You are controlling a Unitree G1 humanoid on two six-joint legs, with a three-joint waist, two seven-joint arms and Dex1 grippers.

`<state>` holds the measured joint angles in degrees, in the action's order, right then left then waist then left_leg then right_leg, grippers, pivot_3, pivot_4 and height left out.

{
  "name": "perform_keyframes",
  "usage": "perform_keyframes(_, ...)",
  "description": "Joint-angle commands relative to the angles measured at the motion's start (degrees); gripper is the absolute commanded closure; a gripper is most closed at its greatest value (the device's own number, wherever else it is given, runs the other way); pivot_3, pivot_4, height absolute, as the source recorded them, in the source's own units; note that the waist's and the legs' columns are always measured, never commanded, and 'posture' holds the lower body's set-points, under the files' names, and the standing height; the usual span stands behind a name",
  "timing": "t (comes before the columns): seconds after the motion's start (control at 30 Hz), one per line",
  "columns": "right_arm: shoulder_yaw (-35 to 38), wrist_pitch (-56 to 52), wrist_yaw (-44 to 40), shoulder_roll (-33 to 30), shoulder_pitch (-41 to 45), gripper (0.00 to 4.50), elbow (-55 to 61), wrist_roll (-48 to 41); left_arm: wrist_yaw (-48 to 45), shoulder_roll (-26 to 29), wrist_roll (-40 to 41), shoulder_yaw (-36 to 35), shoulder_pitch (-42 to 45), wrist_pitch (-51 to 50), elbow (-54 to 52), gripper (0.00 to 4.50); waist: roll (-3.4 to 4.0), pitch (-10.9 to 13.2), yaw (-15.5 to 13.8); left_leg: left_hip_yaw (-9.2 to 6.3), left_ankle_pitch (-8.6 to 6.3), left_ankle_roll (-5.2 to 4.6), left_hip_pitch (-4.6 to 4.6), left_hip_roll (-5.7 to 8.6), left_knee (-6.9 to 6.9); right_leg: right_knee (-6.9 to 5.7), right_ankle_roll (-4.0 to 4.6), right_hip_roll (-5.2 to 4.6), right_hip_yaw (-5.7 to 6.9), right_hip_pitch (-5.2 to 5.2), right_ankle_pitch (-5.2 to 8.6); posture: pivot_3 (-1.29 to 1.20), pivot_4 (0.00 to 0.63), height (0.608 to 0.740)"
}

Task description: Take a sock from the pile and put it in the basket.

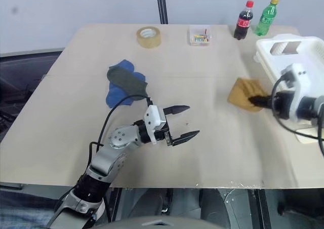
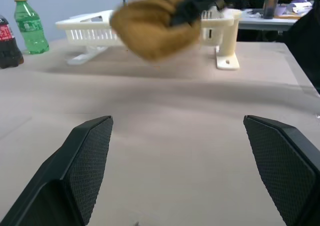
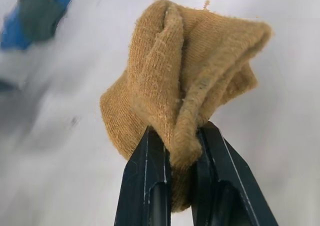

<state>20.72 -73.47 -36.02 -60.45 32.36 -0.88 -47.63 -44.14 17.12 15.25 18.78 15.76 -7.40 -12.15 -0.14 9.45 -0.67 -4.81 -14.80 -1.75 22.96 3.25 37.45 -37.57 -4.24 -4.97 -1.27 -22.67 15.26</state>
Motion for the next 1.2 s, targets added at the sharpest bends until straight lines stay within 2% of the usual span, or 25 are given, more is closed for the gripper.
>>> perform_keyframes(0.03, -1.2, 7.1, -0.2, -4.5, 8.5, 4.49, -14.9, 7.9, 1.5, -1.9, 0.3, -0.6, 1.2, -0.3, -1.2, 0.0, -0.01, 0.0, -0.2, -0.03, 0.0, 0.0, 0.0, 0.0, -0.01, 0.0, 0.0, 0.0, 0.03, 0.0, 0.0, 0.0, 0.15, 0.74)
perform_keyframes(0.17, -1.9, 16.7, 5.7, -3.1, 20.4, 4.49, -37.9, 16.4, 1.4, -3.5, 0.7, -0.8, 2.7, -1.2, -0.4, 0.0, -0.03, 0.0, 0.0, -0.03, 0.01, 0.01, -0.01, -0.08, -0.05, 0.05, 0.01, 0.07, 0.06, 0.02, 0.01, 0.0, 0.15, 0.74)
perform_keyframes(0.3, -2.8, 21.3, 7.0, -1.0, 25.9, 2.58, -54.1, 21.5, 1.2, -4.4, 0.4, -0.5, 3.8, -1.6, 0.2, 0.0, -0.03, 0.1, 0.2, 0.15, 0.14, 0.24, -0.01, -0.09, -0.07, 0.07, 0.01, 0.07, -0.09, -0.02, 0.01, 0.0, 0.15, 0.74)
perform_keyframes(0.33, -3.0, 22.4, 7.4, -0.6, 26.4, 2.24, -56.7, 22.6, 1.2, -4.4, 0.2, -0.4, 3.9, -1.5, 0.3, 0.0, -0.01, 0.0, 0.3, 0.15, 0.14, 0.24, 0.0, -0.09, -0.09, 0.08, 0.01, 0.07, -0.09, -0.02, 0.01, 0.0, 0.15, 0.74)
perform_keyframes(0.4, -2.9, 25.0, 9.1, 0.1, 27.2, 1.04, -61.1, 24.7, 1.1, -4.5, 0.1, -0.4, 4.0, -1.4, 0.5, 0.0, 0.05, 0.1, 0.4, 0.26, 0.14, 0.23, 0.01, -0.1, -0.09, 0.1, 0.01, 0.08, -0.19, -0.06, 0.01, 0.0, 0.15, 0.74)
perform_keyframes(0.5, -4.3, 30.4, 10.7, 0.2, 27.1, 0.18, -63.7, 28.5, 1.2, -4.1, -0.3, -0.6, 3.8, -1.3, 0.4, 0.0, 0.09, 0.1, 0.4, 0.34, 0.13, 0.22, 0.01, -0.1, -0.09, 0.09, 0.01, 0.08, -0.24, -0.08, 0.01, 0.0, 0.15, 0.74)
perform_keyframes(0.53, -6.1, 35.5, 11.0, -0.1, 26.3, 0.18, -62.9, 31.1, 1.3, -3.9, -0.4, -0.8, 3.7, -1.4, 0.1, 0.0, 0.09, 0.1, 0.4, 0.33, 0.13, 0.22, 0.0, -0.09, -0.09, 0.1, 0.0, 0.09, -0.24, -0.07, 0.01, 0.0, 0.15, 0.74)
perform_keyframes(0.63, -8.2, 44.3, 4.4, -1.2, 24.6, 0.18, -55.0, 33.6, 2.3, -3.2, -0.5, -1.8, 2.9, -2.2, -1.1, 0.0, 0.14, 0.1, 0.5, 0.33, 0.13, 0.21, 0.0, -0.08, -0.05, 0.02, -0.01, 0.09, -0.24, -0.08, 0.01, 0.0, 0.15, 0.74)
perform_keyframes(0.77, -6.6, 42.0, -2.5, -1.7, 17.9, 0.18, -41.4, 31.1, 3.5, -2.3, -0.4, -2.9, 2.1, -2.9, -2.2, 0.0, 0.28, 0.2, 1.2, 0.32, 0.13, 0.21, -0.02, -0.12, -0.04, -0.05, -0.03, 0.14, -0.25, -0.09, 0.01, 0.0, 0.15, 0.74)
perform_keyframes(0.9, -0.6, 39.2, -7.6, 0.0, 6.7, 0.18, -20.5, 24.1, 4.6, -1.4, 0.0, -4.5, 1.2, -4.3, -4.0, 0.0, 0.28, 0.2, 1.4, 0.25, 0.12, 0.21, -0.04, -0.25, 0.01, -0.1, -0.02, 0.23, -0.24, -0.08, 0.01, 0.0, 0.15, 0.74)
perform_keyframes(1.03, 6.2, 38.5, -9.6, 6.9, -3.5, 0.18, -1.0, 14.6, 6.2, 0.4, -0.5, -6.5, -0.7, -5.8, -5.9, 0.0, 0.28, 0.2, 1.5, 0.28, 0.05, 0.1, -0.09, -0.29, 0.09, -0.25, -0.02, 0.26, -0.3, -0.08, 0.01, 0.0, 0.15, 0.74)
perform_keyframes(1.13, 6.4, 36.0, -10.1, 11.6, -10.9, 0.18, 9.7, 9.6, 6.6, 3.1, -0.8, -7.7, -4.8, -7.4, -8.6, 0.0, 0.28, 0.2, 1.4, 0.23, 0.0, 0.01, -0.16, -0.31, 0.12, -0.35, -0.02, 0.3, -0.31, -0.05, 0.01, 0.0, 0.15, 0.74)
perform_keyframes(1.2, 4.5, 39.6, -10.3, 17.6, -19.7, 0.18, 17.1, 8.7, 8.6, 4.7, -1.6, -9.9, -8.9, -8.3, -10.0, 0.0, 0.16, 0.1, 1.1, 0.2, -0.01, -0.01, -0.14, -0.25, 0.17, -0.38, -0.02, 0.25, -0.29, -0.05, 0.01, 0.0, 0.15, 0.74)
